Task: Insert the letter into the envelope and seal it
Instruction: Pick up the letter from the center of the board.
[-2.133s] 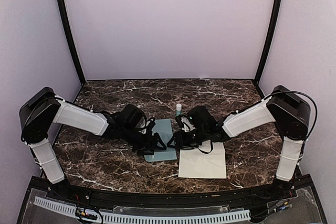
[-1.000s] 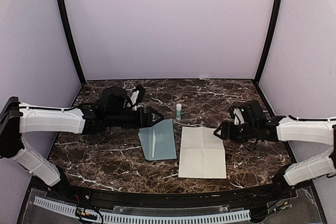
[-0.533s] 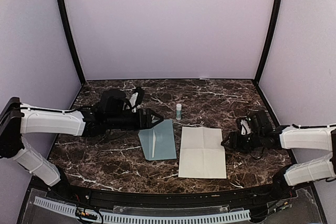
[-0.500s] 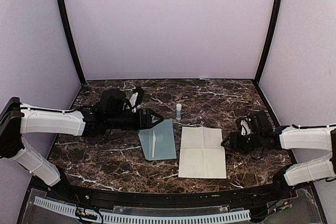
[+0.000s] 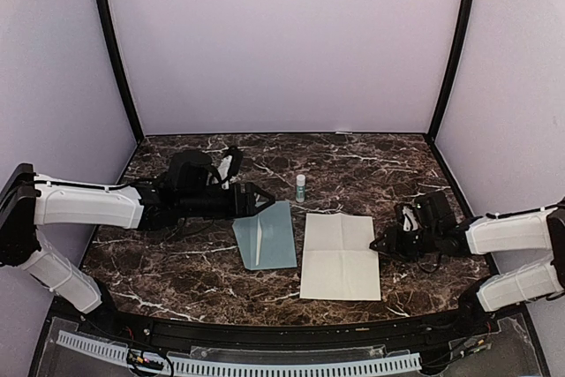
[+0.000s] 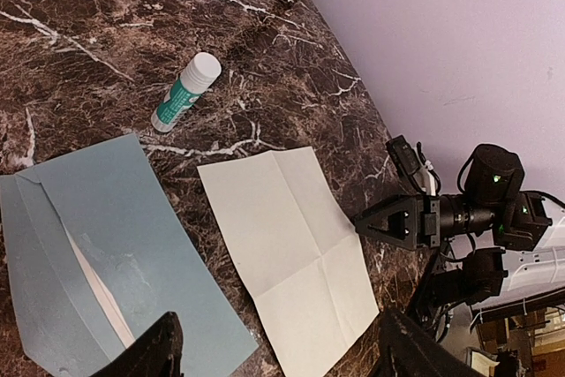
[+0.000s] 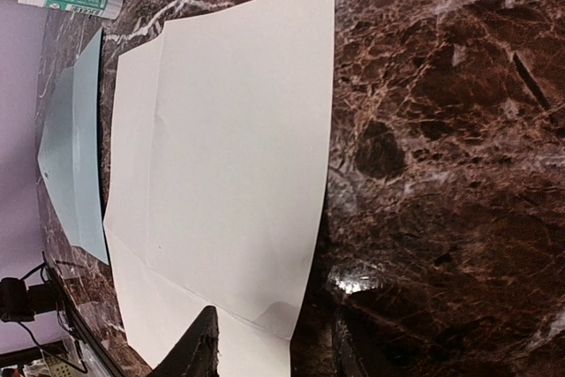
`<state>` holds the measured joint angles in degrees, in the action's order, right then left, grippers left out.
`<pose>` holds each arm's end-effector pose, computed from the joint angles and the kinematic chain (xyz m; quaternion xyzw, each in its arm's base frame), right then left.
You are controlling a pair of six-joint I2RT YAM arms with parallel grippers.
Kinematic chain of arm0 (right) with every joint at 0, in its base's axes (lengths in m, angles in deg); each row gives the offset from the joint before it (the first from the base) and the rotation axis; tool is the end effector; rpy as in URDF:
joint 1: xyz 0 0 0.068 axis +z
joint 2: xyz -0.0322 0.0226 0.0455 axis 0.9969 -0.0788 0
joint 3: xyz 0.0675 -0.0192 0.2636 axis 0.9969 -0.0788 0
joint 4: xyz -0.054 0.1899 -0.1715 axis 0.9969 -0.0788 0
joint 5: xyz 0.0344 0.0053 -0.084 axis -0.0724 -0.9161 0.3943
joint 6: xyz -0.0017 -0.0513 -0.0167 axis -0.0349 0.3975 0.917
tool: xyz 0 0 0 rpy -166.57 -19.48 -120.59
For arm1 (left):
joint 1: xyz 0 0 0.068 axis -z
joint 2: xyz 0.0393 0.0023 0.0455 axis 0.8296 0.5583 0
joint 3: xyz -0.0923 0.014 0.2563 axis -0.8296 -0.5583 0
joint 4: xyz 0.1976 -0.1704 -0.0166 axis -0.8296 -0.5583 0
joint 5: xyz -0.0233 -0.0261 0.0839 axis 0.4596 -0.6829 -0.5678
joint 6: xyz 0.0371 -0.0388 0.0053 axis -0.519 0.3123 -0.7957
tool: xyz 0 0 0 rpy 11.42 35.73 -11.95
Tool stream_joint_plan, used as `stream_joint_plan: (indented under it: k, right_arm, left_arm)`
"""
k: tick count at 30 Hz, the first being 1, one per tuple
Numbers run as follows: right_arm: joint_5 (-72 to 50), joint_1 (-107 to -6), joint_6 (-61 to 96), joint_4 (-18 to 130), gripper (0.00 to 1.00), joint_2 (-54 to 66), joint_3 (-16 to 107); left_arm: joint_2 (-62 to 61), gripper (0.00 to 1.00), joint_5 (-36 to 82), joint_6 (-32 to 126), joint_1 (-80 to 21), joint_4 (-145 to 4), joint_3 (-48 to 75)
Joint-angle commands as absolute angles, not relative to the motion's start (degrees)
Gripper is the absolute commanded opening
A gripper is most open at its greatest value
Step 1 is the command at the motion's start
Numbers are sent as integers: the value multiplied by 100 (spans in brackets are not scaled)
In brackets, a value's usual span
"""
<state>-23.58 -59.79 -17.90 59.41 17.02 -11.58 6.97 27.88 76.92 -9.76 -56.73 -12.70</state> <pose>0.1764 0.0982 0.1279 0.0737 0.9199 0.3291 0.2000 0.2162 -0.2378 0.2363 0.1010 0.8151 -0.4566 0.3420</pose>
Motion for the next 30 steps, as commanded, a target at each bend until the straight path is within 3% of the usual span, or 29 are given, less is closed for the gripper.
stream_joint_plan:
  k: [1, 10, 30]
  right_arm:
    - [-2501, -6010, -1960, 6379, 40, 1631, -1323]
    - [-3075, -6009, -2337, 7337, 35, 1256, -1645]
    - [-3372, -6012, -2703, 8091, 5, 1041, -1664]
  left_arm:
    - [572, 75, 2820, 7667, -949, -5595, -1328]
    - [521, 75, 2800, 7614, -955, -5682, -1312]
    - [557, 75, 2831, 7629, -951, -5821, -1258]
